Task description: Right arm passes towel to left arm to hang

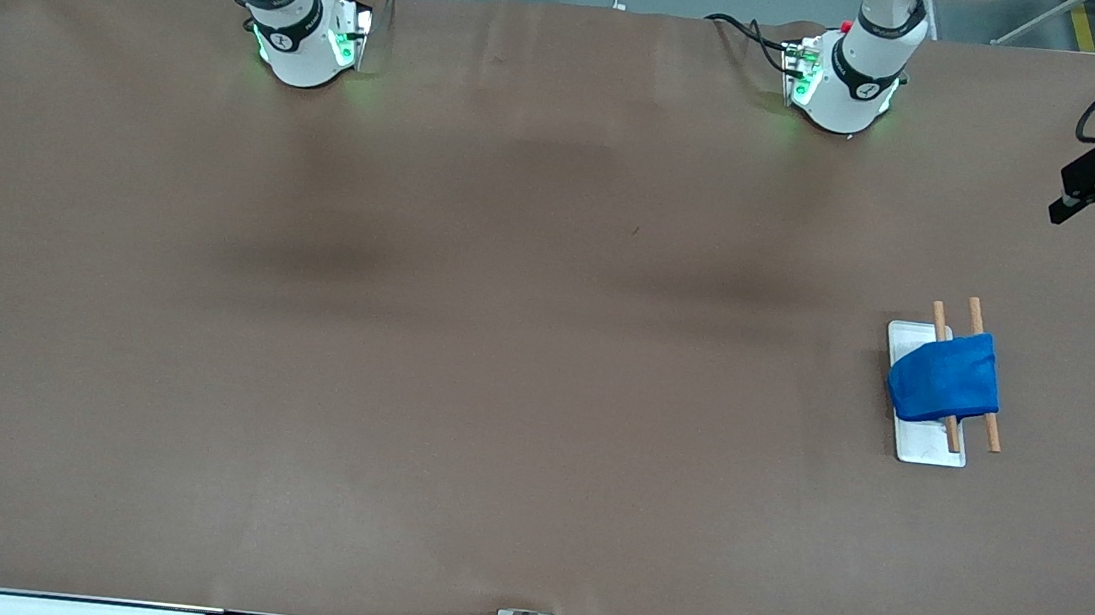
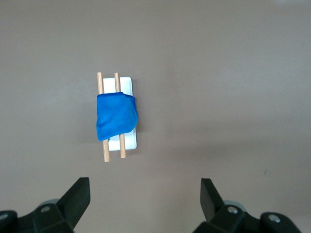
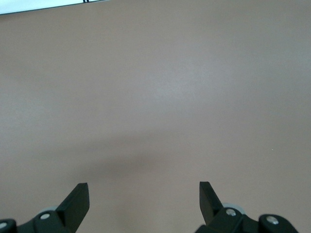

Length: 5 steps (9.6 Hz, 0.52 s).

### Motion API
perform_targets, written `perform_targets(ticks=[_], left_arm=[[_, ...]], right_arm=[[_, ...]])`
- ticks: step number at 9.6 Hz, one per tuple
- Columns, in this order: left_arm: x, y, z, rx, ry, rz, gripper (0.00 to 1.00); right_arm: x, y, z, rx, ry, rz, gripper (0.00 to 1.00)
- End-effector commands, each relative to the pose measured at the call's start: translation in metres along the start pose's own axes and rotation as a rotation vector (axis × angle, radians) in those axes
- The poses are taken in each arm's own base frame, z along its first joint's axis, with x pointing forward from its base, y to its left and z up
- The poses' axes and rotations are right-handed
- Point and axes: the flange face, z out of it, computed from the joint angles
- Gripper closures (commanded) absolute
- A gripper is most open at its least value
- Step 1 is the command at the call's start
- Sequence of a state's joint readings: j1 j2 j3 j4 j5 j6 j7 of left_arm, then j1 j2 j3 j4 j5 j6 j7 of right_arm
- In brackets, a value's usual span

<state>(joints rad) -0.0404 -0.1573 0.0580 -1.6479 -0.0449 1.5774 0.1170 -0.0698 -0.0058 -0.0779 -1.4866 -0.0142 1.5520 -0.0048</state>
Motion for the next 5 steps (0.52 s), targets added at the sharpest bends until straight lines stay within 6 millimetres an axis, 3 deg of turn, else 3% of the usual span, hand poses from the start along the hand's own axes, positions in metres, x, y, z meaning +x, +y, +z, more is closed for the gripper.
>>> perform_targets(ticks=[1, 3, 5], left_arm=[[0.041, 0.002, -0.003, 0.025, -0.084, -0.004, 0.00], [0.049, 0.002, 0.000, 0.025, -0.084, -0.008, 0.00], [0.038, 0.004, -0.008, 0.025, -0.077, -0.061, 0.00]], right_arm=[[-0.003, 0.001, -0.001, 0.010, -0.004, -0.003, 0.00], [-0.003, 0.001, -0.001, 0.010, -0.004, -0.003, 0.00], [-0.003, 0.001, -0.001, 0.010, -0.004, -0.003, 0.00]])
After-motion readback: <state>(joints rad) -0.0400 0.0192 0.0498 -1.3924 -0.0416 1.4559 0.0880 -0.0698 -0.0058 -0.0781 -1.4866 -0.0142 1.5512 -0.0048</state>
